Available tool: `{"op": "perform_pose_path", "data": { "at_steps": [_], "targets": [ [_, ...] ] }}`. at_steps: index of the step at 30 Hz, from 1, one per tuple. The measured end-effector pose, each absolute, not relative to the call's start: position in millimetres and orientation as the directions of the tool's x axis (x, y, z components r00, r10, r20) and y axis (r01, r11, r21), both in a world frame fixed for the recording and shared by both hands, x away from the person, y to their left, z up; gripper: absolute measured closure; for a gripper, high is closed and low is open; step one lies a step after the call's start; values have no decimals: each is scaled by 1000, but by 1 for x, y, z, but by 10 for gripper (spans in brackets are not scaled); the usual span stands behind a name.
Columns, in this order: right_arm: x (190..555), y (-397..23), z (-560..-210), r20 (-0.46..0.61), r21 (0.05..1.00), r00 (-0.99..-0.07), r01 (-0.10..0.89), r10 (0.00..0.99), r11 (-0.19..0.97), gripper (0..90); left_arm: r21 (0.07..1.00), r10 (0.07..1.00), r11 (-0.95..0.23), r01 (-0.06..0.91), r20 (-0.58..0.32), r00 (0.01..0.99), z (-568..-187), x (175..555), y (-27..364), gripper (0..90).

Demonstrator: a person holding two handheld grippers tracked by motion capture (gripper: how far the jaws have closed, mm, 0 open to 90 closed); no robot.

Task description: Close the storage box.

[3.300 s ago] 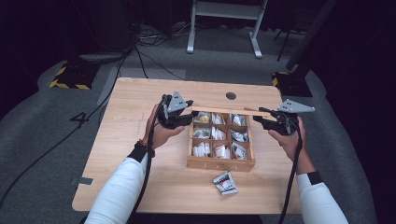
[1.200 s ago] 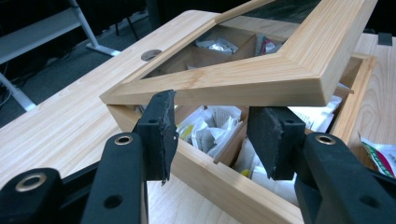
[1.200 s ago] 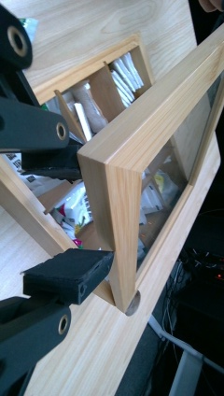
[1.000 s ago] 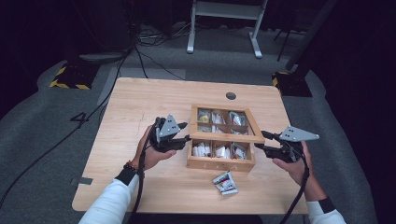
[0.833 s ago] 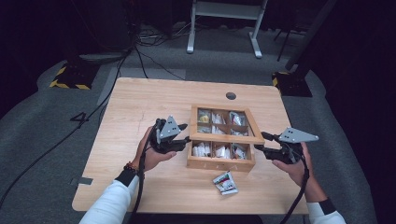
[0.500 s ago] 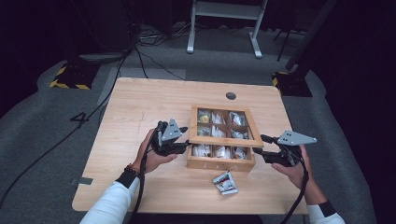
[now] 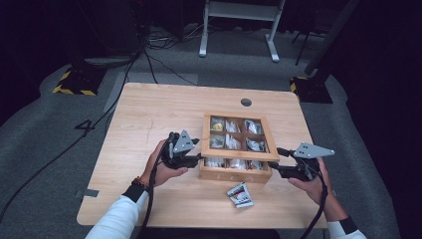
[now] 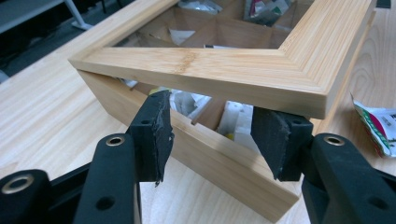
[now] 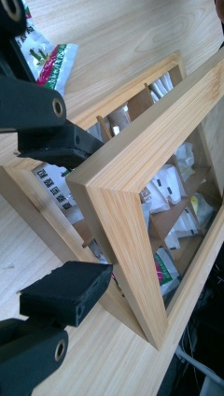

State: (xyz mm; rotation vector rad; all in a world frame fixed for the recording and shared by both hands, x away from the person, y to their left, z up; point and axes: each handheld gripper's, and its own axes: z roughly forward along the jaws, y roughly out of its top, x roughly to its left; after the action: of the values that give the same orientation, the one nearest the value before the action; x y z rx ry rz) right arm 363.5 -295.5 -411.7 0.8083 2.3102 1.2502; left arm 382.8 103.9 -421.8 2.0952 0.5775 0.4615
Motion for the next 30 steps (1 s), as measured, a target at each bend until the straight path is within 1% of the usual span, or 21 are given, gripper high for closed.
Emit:
{"op": "perform_pose_path", "data": {
  "at_steps": [3,10,16,20,22,25,30],
  "targets": [
    [363,-295,-415,-63,842,-760,308,647,444,419,834,550,-495,244,84,831,-426,383,105,475],
    [362,-295,-422,-49,833,-764,325,644,448,418,821,536,-511,255,73,841,-431,383,104,464],
    [360,-295,-425,-42,825,-767,335,641,455,414,806,514,-531,261,61,855,-436,382,103,431],
    [360,-293,-430,-34,817,-775,342,632,464,434,800,509,-535,270,51,859,-440,381,101,409],
    [360,-293,-430,-29,813,-777,347,629,467,432,801,499,-532,275,34,866,-441,381,101,376],
    [361,-291,-433,-25,803,-783,354,621,479,433,801,476,-536,265,28,879,-441,379,99,360],
    [360,-291,-435,-18,801,-783,360,622,477,430,800,474,-532,277,11,880,-442,379,99,351]
  ]
}}
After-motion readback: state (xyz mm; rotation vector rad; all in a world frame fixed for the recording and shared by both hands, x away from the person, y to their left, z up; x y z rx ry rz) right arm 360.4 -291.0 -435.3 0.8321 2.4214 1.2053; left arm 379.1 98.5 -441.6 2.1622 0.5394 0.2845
